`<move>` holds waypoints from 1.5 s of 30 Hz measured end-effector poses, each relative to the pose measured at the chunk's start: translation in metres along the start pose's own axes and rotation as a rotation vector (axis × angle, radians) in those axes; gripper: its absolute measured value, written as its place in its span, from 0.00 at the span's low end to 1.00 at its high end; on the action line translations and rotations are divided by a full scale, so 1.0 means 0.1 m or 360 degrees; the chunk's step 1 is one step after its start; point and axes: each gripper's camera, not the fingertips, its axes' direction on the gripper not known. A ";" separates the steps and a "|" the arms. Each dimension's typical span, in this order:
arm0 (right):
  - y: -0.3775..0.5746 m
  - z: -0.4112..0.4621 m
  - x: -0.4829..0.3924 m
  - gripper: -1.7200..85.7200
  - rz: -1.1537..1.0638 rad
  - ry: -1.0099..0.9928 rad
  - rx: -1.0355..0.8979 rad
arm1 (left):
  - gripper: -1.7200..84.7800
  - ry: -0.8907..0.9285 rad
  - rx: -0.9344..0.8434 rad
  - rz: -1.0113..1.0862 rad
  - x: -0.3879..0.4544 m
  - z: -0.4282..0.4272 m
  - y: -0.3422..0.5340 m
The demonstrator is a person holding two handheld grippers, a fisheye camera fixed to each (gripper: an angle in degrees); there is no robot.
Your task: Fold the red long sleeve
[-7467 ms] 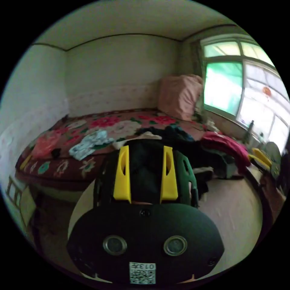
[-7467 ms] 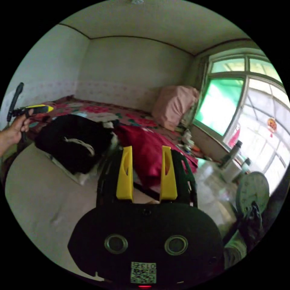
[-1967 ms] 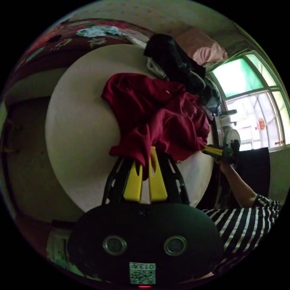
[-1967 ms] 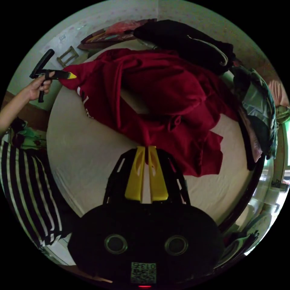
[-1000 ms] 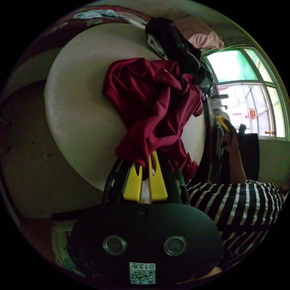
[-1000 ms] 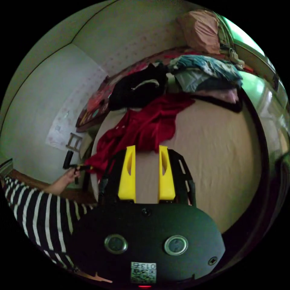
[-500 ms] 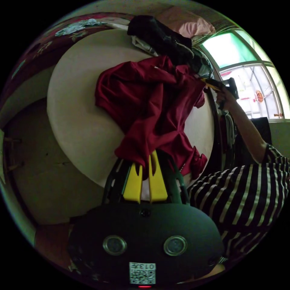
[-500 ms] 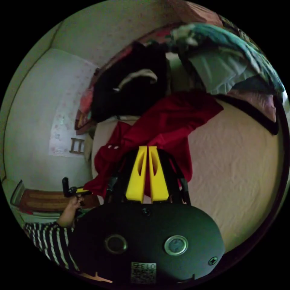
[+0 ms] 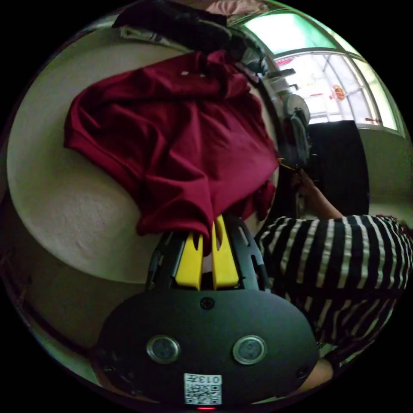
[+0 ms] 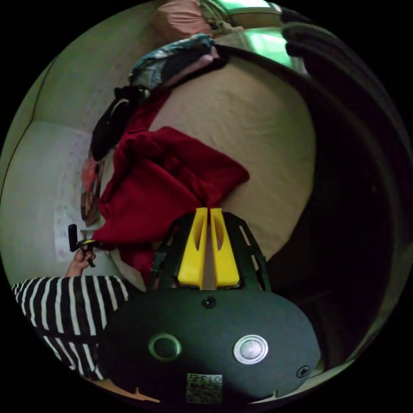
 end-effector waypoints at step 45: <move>0.40 0.01 -2.82 0.06 -0.1756 -0.1043 -0.0369 | 0.02 -0.0606 0.1094 -0.0144 1.45 0.70 1.73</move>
